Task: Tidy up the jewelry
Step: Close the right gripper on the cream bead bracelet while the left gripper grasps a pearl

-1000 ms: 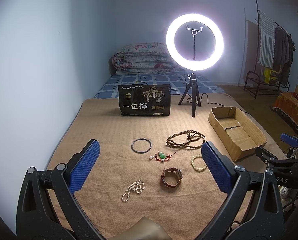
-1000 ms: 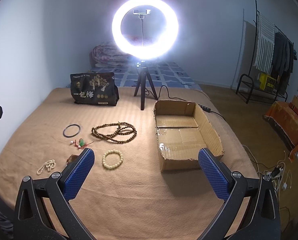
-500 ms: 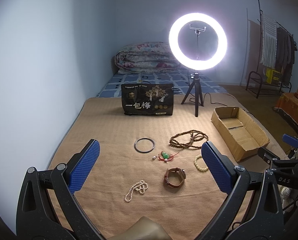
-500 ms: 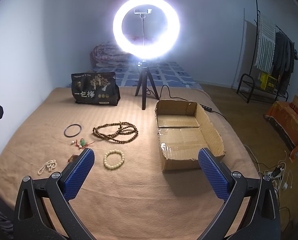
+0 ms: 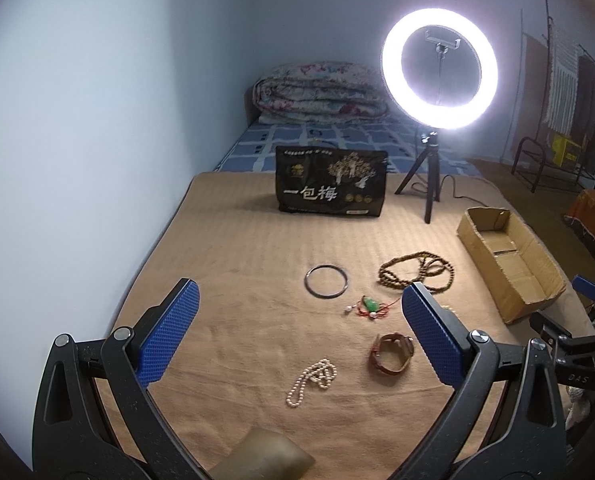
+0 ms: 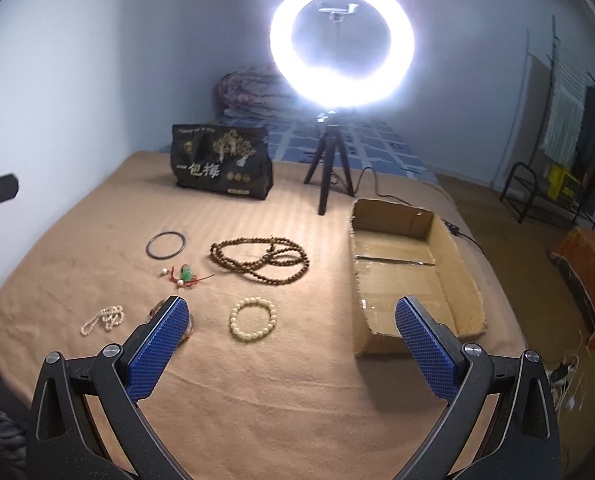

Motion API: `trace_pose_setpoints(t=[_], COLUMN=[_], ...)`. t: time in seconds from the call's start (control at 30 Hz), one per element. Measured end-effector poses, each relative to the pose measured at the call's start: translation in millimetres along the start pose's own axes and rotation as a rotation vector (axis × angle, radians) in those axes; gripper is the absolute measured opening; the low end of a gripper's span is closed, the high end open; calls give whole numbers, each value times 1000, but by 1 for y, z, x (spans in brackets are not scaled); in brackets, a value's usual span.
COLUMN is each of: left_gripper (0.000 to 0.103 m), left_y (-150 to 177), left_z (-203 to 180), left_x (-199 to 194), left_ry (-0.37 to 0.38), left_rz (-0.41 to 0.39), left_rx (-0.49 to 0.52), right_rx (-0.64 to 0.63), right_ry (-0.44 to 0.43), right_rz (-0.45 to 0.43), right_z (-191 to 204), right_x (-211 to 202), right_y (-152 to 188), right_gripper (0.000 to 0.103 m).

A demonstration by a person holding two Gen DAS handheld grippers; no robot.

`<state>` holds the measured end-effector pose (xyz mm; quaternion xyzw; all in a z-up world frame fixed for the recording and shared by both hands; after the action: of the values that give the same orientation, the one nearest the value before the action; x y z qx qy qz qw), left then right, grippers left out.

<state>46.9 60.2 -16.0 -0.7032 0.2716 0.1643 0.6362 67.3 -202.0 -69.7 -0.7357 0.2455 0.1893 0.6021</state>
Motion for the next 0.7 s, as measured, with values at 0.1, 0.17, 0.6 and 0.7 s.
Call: trace_pose_setpoints(t=[0.1, 0.17, 0.6, 0.7], left_gripper=[103, 103, 65, 58], left_y=[-3, -5, -5, -1], left_z=[9, 13, 22, 19], left_x=[12, 19, 83, 105], left_ry=[-4, -13, 105, 134], left_rz=[32, 48, 199, 234], left_rx=[-12, -1, 28, 98], right_rx=[10, 13, -102, -119], right_ry=[-37, -48, -127, -144], right_rz=[33, 42, 117, 138], right_z=[-1, -1, 24, 29], right_x=[9, 15, 51, 59], right_y=[-2, -3, -2, 0], right_gripper=[103, 103, 102, 96])
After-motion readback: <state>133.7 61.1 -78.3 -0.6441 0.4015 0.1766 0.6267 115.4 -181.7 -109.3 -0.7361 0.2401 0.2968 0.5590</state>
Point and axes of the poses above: each gripper's, at about its wrist camera, not at the fingertips, and x roughly the way its jaws point, z to its left, y to its underside, the point moved 1 cm from there along x, roughly the way its jaws point, and after that the axes turned 14 degrees about y, right-handed, at the moved point
